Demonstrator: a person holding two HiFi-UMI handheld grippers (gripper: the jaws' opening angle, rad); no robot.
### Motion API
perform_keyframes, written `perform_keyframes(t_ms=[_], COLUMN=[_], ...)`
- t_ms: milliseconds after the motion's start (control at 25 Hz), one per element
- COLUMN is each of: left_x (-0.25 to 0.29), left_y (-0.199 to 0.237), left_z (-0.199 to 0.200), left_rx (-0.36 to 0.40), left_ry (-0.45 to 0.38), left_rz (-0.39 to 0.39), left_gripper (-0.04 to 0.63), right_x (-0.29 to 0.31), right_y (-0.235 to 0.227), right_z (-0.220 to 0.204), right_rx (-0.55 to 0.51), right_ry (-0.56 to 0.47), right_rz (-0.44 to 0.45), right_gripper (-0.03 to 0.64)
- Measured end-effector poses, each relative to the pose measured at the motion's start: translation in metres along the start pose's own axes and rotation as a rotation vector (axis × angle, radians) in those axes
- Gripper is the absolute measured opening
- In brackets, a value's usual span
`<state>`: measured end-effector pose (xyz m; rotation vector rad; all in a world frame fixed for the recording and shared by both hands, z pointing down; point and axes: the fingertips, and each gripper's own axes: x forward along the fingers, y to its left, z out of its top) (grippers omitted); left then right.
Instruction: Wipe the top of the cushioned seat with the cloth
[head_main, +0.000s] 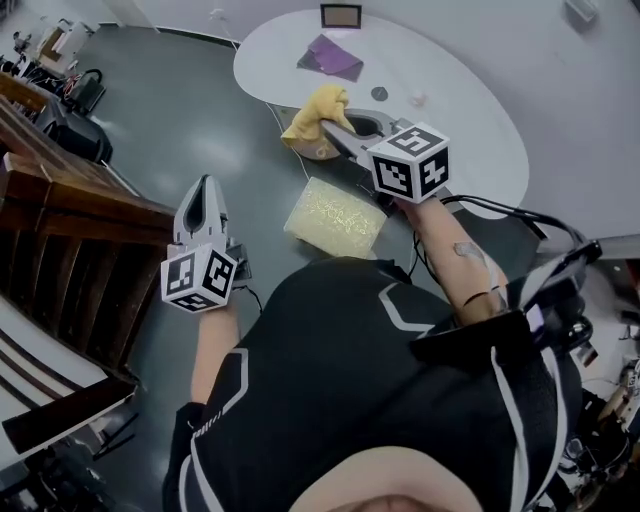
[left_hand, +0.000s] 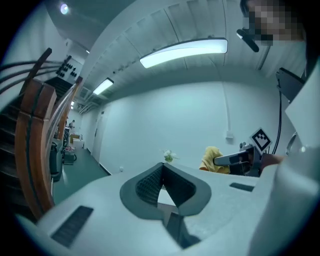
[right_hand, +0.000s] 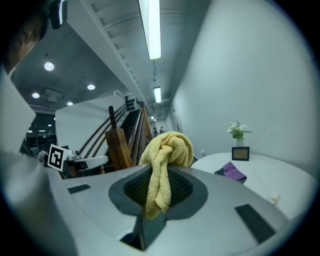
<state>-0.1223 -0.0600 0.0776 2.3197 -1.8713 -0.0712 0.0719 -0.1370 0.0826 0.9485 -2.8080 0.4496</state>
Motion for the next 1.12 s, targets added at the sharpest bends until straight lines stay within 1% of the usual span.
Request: perform_keyframes(t_ms=[40,120,200,240,440,640,720,880,1120], left_x=[-0.002,-0.003,-0.006,-0.007,-0.012,-0.009,-0.008,-0.006,0.000], left_y=[-0.003,-0.006,-0.006,-0.005,-0.006,-0.014,-0.014,-0.008,-0.006], left_z=[0.010,0.024,0.029,0.031,0.037,0.040,0.041,0.043,0.038], left_rx=[0.017,0.054,0.065,0.062,0.084,0.075,0.077,0.092,0.069], left_ry=[-0.029,-0.065,-0.074,-0.078,-0.098,-0.120,-0.124,-0.111,-0.098], left_rz=[0.001,0.016,0.031,0.038,0.075,0.052,0.054,0.069,0.062], left_gripper=[0.002,0.002,0.002,0.002,0.002,0.002,0.002,0.002,0.003], right_x=[-0.002,-0.006,-0.009,-0.010,-0.011,-0.009,-0.008,-0.004,0.000], right_y=[0.002,0.004,0.005,0.005,0.001,-0.003,-0.006,-0.007,-0.014], right_z=[0.006,0.018,0.022,0.022,0.022,0.022,0.024,0.026,0.025], right_rx=[-0.005,-0.063,-0.135,-0.153,-0.145,-0.151,-0.156,-0.161,-0.153], right_ry=[-0.015,-0.022,-0.008,-0.004,-0.007,-0.003,-0.003,0.002,0.007], right_rz=[0.005,-0.001,-0.023,-0.029,-0.034,-0.035,-0.037,-0.042,-0.040], right_gripper=[0.061,0.060,0.060,0.059,0.060,0.060,0.060,0.060,0.060])
